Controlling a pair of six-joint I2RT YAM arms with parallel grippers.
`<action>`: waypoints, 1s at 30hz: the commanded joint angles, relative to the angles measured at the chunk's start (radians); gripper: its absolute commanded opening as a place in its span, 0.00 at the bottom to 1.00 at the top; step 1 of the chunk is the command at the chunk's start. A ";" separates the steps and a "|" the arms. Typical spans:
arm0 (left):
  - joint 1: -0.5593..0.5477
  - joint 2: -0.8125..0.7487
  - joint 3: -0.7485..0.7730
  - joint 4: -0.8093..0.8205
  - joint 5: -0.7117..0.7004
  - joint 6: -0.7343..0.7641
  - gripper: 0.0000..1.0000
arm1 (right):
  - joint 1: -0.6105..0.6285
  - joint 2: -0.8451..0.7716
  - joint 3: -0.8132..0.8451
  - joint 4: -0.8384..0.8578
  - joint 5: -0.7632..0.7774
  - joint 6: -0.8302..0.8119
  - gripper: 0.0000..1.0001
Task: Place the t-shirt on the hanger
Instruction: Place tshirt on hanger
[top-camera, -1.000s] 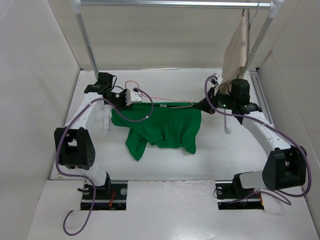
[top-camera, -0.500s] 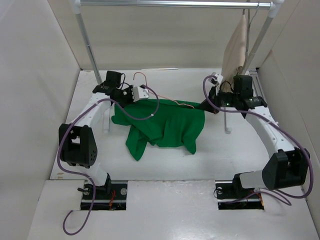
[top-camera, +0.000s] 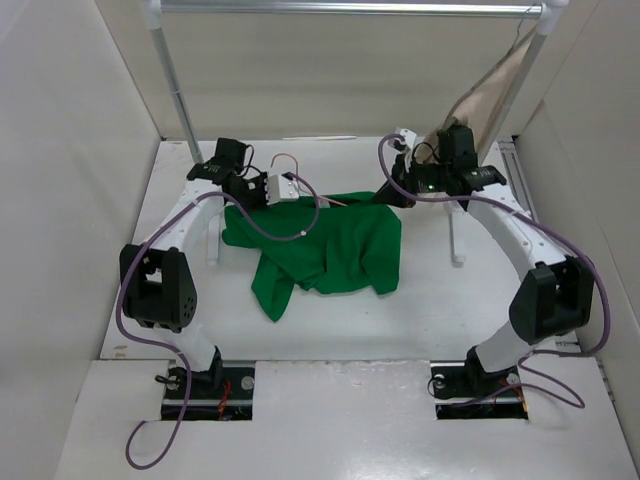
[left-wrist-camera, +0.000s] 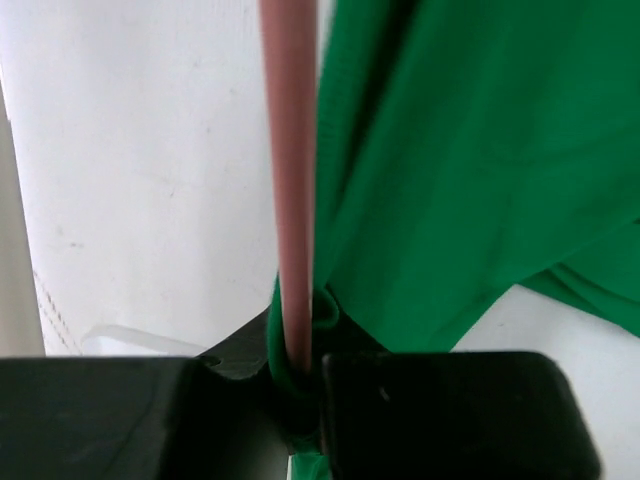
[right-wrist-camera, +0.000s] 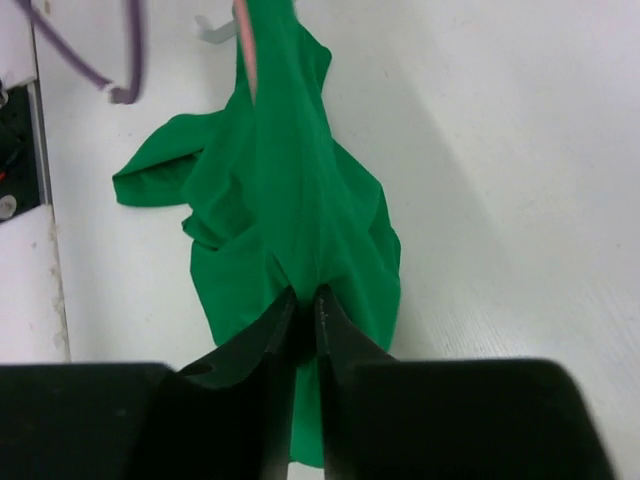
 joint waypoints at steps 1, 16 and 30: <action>-0.021 -0.012 0.070 -0.154 0.118 0.041 0.00 | 0.021 0.031 0.013 0.139 -0.027 0.063 0.21; -0.066 -0.012 0.084 -0.161 0.181 0.023 0.00 | 0.276 0.038 0.059 0.089 0.137 -0.133 0.89; -0.015 -0.041 0.095 -0.280 0.360 0.104 0.00 | 0.276 0.154 0.055 0.215 0.253 -0.082 0.00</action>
